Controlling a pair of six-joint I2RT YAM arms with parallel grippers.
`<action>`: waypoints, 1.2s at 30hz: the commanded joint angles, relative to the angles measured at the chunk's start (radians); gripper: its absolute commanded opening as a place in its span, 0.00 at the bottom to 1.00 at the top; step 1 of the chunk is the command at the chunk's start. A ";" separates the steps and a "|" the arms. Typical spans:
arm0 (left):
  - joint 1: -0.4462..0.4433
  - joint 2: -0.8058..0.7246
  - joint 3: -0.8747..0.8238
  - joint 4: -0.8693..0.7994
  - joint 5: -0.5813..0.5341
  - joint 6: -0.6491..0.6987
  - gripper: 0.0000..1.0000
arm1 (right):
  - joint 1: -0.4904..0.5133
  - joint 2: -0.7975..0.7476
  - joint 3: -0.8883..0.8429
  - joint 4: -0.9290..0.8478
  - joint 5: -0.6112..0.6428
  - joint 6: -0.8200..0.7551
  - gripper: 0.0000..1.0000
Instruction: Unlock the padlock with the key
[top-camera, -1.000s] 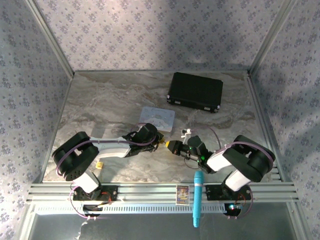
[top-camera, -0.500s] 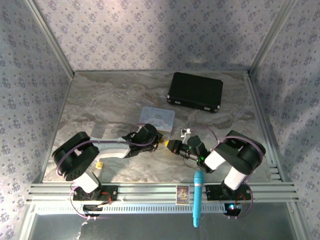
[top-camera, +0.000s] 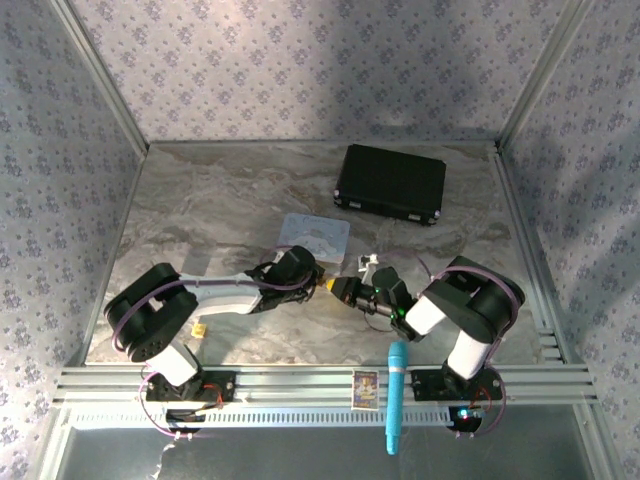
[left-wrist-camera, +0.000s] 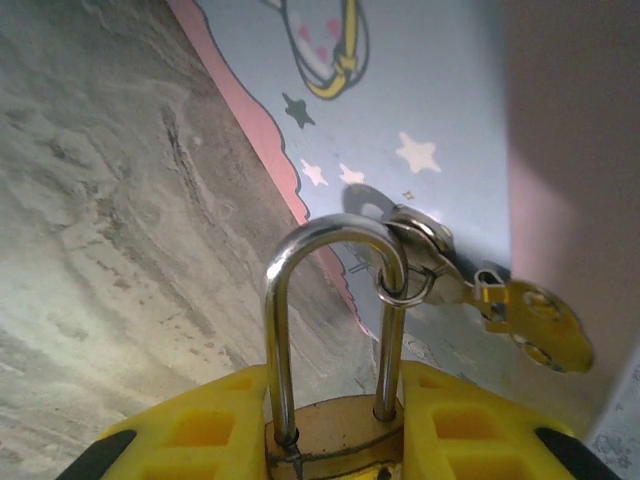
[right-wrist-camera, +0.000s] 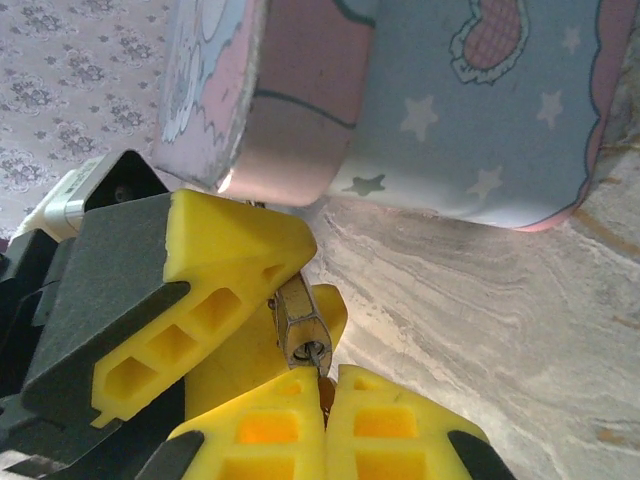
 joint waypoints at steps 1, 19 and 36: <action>-0.088 0.006 0.066 0.042 0.188 0.014 0.00 | 0.011 -0.008 0.090 -0.038 0.003 -0.009 0.00; -0.124 0.007 0.065 0.024 0.207 0.040 0.00 | -0.011 -0.147 0.052 -0.132 0.145 0.048 0.00; -0.121 0.011 0.046 0.055 0.199 0.018 0.00 | 0.041 -0.179 0.123 -0.250 0.126 -0.062 0.06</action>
